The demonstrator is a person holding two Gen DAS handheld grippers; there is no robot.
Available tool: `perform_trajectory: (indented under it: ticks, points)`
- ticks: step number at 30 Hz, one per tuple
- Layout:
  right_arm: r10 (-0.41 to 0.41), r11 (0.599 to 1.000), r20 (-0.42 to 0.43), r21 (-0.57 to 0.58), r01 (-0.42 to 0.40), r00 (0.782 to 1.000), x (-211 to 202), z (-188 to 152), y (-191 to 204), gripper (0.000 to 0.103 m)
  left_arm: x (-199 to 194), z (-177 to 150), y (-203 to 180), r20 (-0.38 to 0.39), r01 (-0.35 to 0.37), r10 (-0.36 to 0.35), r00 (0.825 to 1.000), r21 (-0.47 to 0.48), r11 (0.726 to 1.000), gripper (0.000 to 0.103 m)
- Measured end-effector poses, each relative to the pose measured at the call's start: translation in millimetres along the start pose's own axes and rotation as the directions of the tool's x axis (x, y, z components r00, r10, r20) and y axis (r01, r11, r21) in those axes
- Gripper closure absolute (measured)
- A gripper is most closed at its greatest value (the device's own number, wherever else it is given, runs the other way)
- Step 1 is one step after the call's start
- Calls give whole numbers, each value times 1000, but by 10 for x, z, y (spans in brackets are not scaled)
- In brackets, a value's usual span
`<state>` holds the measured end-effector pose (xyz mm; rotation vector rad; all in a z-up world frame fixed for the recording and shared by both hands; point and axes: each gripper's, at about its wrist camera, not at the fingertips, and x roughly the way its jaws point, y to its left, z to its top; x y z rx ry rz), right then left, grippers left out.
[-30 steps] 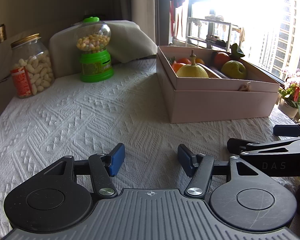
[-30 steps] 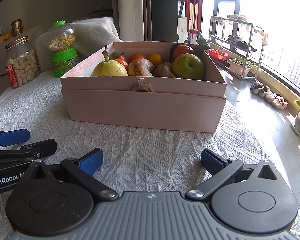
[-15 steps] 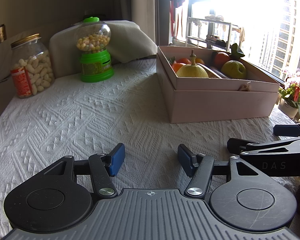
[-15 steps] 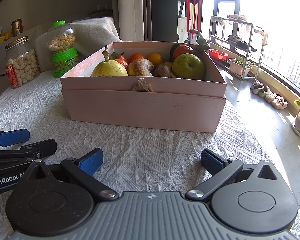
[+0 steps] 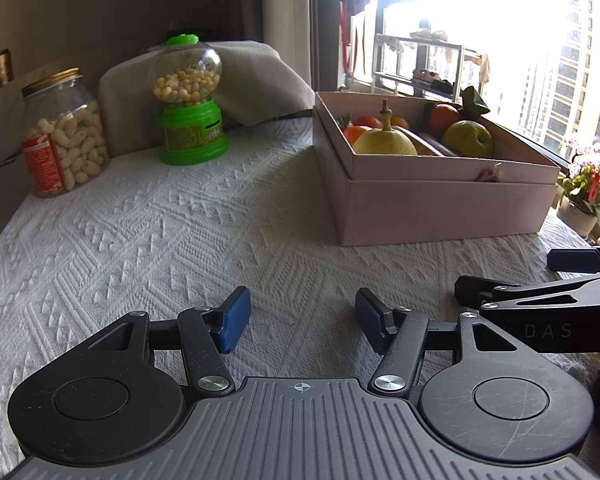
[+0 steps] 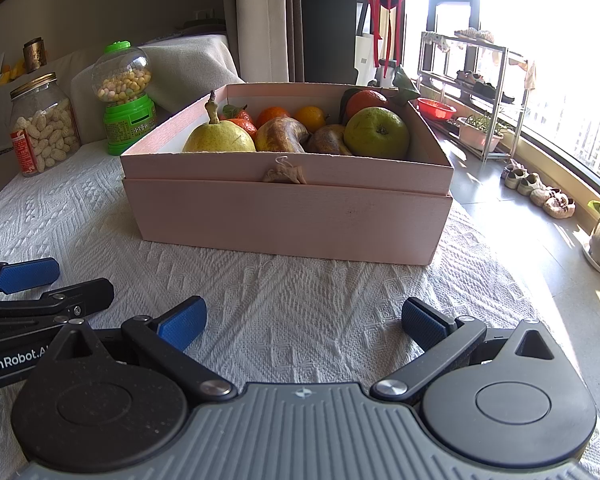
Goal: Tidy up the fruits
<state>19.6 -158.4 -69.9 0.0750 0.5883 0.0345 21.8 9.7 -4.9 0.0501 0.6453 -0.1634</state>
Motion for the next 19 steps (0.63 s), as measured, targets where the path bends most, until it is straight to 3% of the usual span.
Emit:
perform_trajectory:
  ticks: [19]
  points:
    - [-1,1000,0,-1,1,1000,-2,-1,4,0,-7,1,2,1,0,0,1000,4,1000,39]
